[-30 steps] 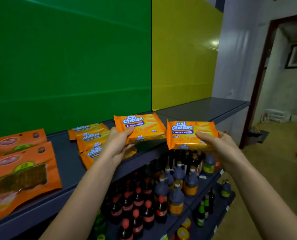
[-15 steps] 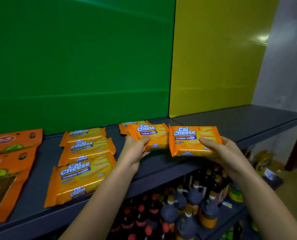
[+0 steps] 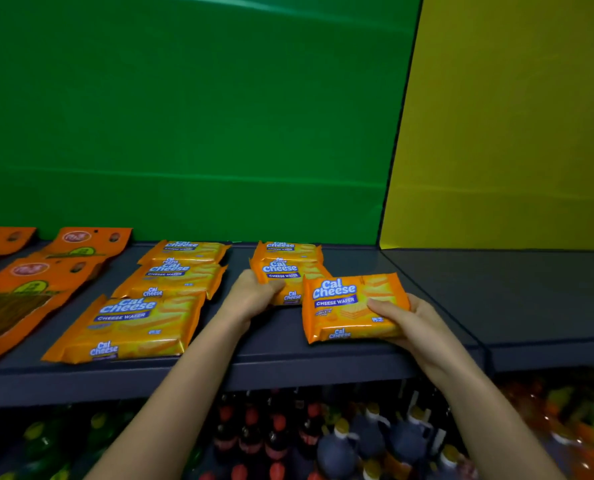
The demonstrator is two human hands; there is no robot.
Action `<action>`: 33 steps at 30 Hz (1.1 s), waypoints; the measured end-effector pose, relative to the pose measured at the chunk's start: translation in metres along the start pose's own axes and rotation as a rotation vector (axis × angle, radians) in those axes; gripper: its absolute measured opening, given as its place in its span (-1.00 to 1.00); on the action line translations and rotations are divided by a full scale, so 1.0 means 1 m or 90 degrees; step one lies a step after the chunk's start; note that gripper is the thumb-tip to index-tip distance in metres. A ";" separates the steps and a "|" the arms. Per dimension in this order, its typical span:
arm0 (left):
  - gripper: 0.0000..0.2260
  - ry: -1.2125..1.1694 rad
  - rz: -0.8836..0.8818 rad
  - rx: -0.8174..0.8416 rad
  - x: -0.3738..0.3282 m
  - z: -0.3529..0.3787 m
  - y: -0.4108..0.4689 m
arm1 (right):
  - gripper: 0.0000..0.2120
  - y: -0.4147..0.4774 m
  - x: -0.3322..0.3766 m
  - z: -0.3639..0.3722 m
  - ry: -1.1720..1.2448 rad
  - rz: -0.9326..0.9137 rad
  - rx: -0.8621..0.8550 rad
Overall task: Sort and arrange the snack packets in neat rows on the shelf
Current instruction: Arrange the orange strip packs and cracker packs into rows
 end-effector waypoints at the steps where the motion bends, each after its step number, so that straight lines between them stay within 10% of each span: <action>1: -0.97 0.013 0.001 -0.013 -0.001 0.001 0.002 | -0.67 0.002 -0.002 0.001 -0.013 -0.008 0.010; 10: -0.65 0.229 0.017 -0.111 -0.005 0.005 0.025 | -0.67 0.007 0.002 0.016 -0.235 -0.140 0.036; 25: -0.78 0.436 0.353 -0.218 -0.036 -0.038 -0.032 | -0.33 -0.005 0.024 0.027 -0.768 -0.421 -0.035; 33: -0.82 0.572 0.397 -0.393 -0.011 -0.161 -0.094 | -0.65 -0.029 0.047 0.089 -0.507 -0.656 0.067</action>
Point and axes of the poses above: each hand's wrist, its own y-axis towards the middle knuckle, its own z-axis out of the palm, x = y × z, the point moved 3 cm from there along y, towards the middle knuckle, and after that the axes turned 14 degrees about -x, right-handed, at the moved point
